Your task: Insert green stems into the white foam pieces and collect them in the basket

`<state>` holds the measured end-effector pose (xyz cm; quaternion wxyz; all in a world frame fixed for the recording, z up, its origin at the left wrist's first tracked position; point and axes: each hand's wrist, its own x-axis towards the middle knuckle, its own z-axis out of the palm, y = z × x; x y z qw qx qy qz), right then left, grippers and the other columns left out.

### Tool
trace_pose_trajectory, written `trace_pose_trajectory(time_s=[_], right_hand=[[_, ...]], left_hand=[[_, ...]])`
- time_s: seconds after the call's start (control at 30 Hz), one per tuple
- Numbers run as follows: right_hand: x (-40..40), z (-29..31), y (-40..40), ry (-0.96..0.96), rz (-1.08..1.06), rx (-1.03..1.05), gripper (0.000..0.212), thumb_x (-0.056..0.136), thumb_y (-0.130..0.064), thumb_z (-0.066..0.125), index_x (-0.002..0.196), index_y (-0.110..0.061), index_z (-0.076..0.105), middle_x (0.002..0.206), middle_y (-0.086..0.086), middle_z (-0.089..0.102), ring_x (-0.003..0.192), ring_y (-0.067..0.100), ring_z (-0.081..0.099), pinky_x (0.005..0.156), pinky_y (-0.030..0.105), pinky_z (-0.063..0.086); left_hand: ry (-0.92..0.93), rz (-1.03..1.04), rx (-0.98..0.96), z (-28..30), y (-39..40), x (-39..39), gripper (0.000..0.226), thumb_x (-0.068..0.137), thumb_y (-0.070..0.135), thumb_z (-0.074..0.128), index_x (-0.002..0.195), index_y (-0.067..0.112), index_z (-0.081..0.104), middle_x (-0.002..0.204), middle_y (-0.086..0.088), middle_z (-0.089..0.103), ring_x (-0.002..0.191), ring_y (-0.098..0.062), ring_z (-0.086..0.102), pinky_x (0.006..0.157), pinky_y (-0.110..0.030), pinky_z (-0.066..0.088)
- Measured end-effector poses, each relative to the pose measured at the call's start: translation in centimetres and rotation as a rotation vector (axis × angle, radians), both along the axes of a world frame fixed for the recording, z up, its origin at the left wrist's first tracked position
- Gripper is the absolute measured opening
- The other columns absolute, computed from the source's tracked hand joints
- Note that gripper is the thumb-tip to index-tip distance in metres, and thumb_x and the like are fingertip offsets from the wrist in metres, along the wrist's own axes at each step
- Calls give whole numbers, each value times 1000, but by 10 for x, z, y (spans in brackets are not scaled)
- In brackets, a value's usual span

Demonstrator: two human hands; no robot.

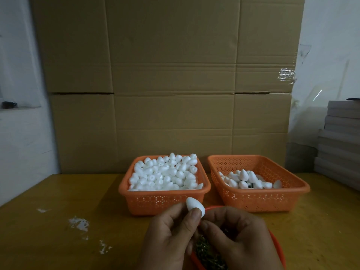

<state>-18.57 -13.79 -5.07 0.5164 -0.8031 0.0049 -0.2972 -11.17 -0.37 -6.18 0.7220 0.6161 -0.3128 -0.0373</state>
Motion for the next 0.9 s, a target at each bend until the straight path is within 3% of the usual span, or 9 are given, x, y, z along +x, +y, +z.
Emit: trace_pose_trajectory(time_s=[0.2,0.37,0.47,0.57,0.73,0.9], right_hand=[[2,-3,0,10,58,111,17,82,-3,78,79,-19,78,72,9,76,63,31,73,61,43,60],[3,-4,1,23,93,174,17,84,-5,76,79,-21,77,67,14,73,58,34,70,54,33,55],[4,-4,1,35,108,178,16,85,-6,75,79,-21,77,65,16,72,57,32,70,55,36,56],[4,-4,1,43,119,181,12,84,-8,76,79,-19,76,68,16,73,62,37,70,59,42,58],[5,-5,3,45,120,212,11,85,-8,76,78,-17,76,66,17,72,58,40,68,55,41,55],[5,-7,3,42,139,210,14,86,-6,75,78,-17,76,67,16,72,53,33,67,52,37,52]], left_hand=[[-66,53,25,0,0,-3,41,68,66,63,85,30,74,51,5,48,47,-10,45,51,-21,37],[-189,108,89,-1,3,-5,41,74,67,55,87,31,70,54,14,55,55,1,52,58,-17,41],[-219,110,115,1,3,-4,38,75,67,53,89,35,68,56,18,57,57,6,54,59,-13,40],[-254,130,134,1,4,-3,38,76,68,52,90,35,67,57,14,58,57,5,54,59,-15,41],[-325,197,170,-1,5,-4,42,78,69,50,92,32,63,61,7,59,58,1,55,56,-17,40],[-388,263,221,-3,5,-5,44,78,71,44,94,33,58,76,5,66,76,-10,65,67,-29,50]])
